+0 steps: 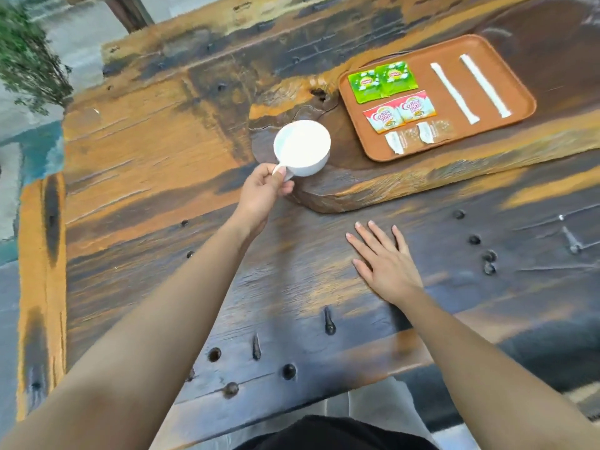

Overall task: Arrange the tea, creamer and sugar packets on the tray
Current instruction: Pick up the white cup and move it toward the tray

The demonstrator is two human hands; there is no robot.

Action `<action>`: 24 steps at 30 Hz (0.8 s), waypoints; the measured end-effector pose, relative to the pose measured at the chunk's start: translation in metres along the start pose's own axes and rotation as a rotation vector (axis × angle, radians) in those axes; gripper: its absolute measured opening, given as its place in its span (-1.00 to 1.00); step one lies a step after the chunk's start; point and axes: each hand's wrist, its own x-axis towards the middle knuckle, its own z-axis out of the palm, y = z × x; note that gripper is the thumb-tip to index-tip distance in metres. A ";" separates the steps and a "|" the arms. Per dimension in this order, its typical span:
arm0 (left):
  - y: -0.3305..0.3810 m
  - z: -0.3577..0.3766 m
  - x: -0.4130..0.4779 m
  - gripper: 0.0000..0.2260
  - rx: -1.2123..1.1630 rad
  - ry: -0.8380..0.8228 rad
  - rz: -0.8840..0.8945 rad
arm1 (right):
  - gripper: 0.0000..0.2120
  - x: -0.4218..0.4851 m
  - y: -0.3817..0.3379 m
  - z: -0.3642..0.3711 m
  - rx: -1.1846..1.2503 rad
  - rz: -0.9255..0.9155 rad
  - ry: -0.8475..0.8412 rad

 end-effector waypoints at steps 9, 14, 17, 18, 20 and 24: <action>0.007 0.033 0.043 -0.85 0.067 -0.083 -0.007 | -0.54 0.001 0.000 0.003 0.015 -0.003 0.030; 0.009 0.039 0.055 -0.84 0.074 -0.114 0.002 | -0.54 0.001 0.001 0.003 0.023 -0.006 0.019; 0.011 0.038 0.062 -0.83 0.072 -0.106 -0.004 | -0.54 0.001 0.001 0.002 0.024 -0.007 0.017; 0.012 0.037 0.064 -0.83 0.074 -0.097 -0.008 | -0.55 0.001 0.001 0.001 0.020 -0.009 0.016; 0.013 0.035 0.068 -0.84 0.082 -0.080 -0.017 | -0.56 0.001 0.001 0.001 0.009 -0.012 0.013; 0.014 0.032 0.071 -0.85 0.103 -0.054 -0.032 | -0.56 0.001 0.001 0.000 0.016 -0.008 0.003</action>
